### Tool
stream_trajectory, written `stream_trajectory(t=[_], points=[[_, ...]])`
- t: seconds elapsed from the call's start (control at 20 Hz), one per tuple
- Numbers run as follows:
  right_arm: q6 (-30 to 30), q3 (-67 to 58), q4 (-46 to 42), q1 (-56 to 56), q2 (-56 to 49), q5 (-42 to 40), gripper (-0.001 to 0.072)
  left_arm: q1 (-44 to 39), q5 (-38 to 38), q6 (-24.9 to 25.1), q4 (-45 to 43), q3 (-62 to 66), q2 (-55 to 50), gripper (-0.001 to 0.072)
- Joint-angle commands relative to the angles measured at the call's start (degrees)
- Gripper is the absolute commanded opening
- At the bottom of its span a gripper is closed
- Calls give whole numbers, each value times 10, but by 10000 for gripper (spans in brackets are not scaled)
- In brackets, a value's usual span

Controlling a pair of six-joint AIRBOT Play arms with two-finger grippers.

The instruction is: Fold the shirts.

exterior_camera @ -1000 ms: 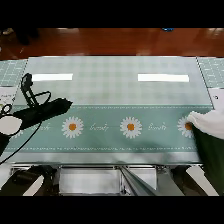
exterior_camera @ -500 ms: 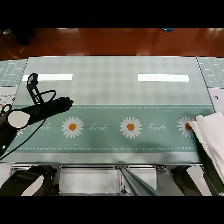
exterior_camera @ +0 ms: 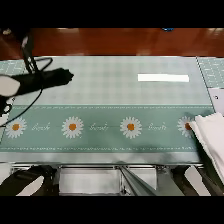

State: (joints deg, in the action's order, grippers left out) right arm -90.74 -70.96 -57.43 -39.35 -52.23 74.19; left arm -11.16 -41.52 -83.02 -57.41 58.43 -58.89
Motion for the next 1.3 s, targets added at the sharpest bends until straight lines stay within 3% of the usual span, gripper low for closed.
stream_trajectory(t=[0.0, 0.15, 0.2, 0.4, 1.25], points=[[28, -5, -14, 339, -43, -194, 20, -23, -133, 5, -41, 151, -63, 16], [-87, -5, -290, 506, -162, -155, 21, -43, -204, -110, -195, 158, -115, 16], [-104, -5, -317, 509, -204, -111, 20, -41, -231, -118, -205, 150, -131, 17], [-106, -5, -314, 480, -289, -19, 21, -38, -229, -118, -204, 111, -148, 17], [-106, -5, -317, 478, -290, -26, 21, -39, -220, -118, -204, 101, -151, 17]])
